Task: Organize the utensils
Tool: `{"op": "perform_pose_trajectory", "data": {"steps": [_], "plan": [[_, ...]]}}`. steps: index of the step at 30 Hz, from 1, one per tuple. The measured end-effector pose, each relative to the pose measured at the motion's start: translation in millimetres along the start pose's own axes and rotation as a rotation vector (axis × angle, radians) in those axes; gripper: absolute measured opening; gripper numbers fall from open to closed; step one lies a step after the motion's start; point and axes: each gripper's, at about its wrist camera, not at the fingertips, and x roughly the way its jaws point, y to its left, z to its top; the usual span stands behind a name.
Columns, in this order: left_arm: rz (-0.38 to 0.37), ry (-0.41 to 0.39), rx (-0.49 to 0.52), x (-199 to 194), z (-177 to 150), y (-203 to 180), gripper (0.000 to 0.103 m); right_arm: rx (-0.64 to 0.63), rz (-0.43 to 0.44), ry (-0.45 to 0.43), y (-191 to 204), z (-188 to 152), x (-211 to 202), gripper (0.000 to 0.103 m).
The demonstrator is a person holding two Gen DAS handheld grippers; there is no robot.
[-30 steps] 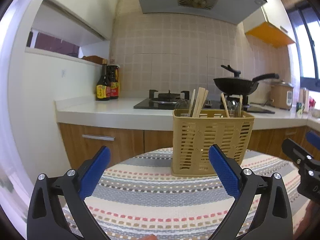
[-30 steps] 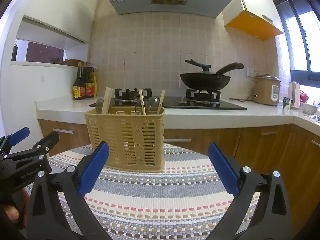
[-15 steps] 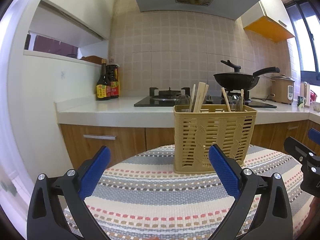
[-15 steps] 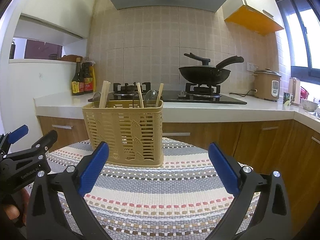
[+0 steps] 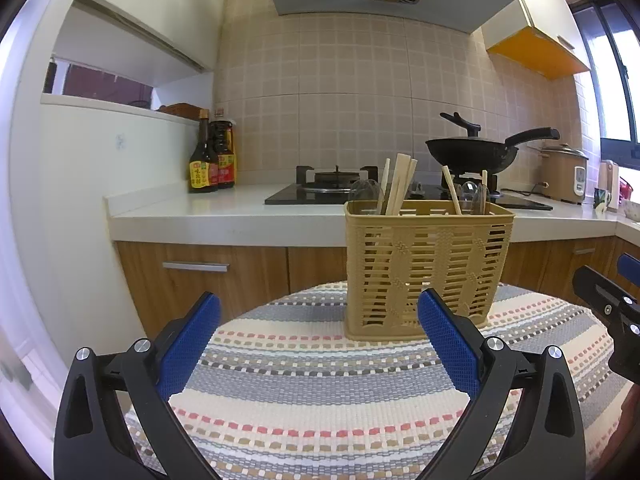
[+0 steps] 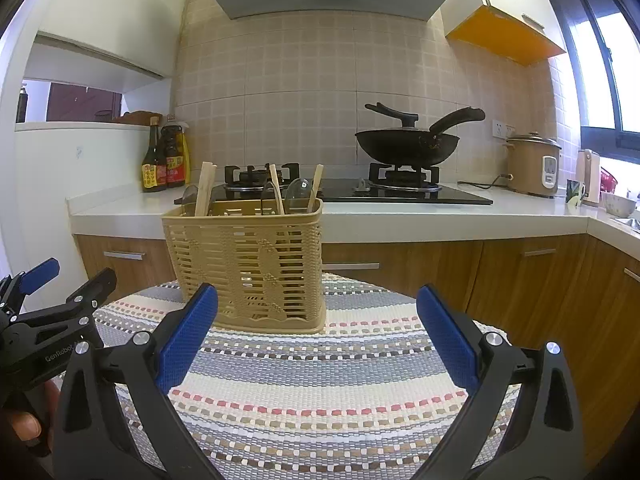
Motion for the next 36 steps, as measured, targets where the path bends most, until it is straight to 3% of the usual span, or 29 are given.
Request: {"op": "perform_pose_trajectory", "data": {"steps": [36], "plan": [[0.007,0.021,-0.029,0.5,-0.7,4.7,0.095,0.028,-0.011,0.009,-6.5,-0.4,-0.7,0.095]]}}
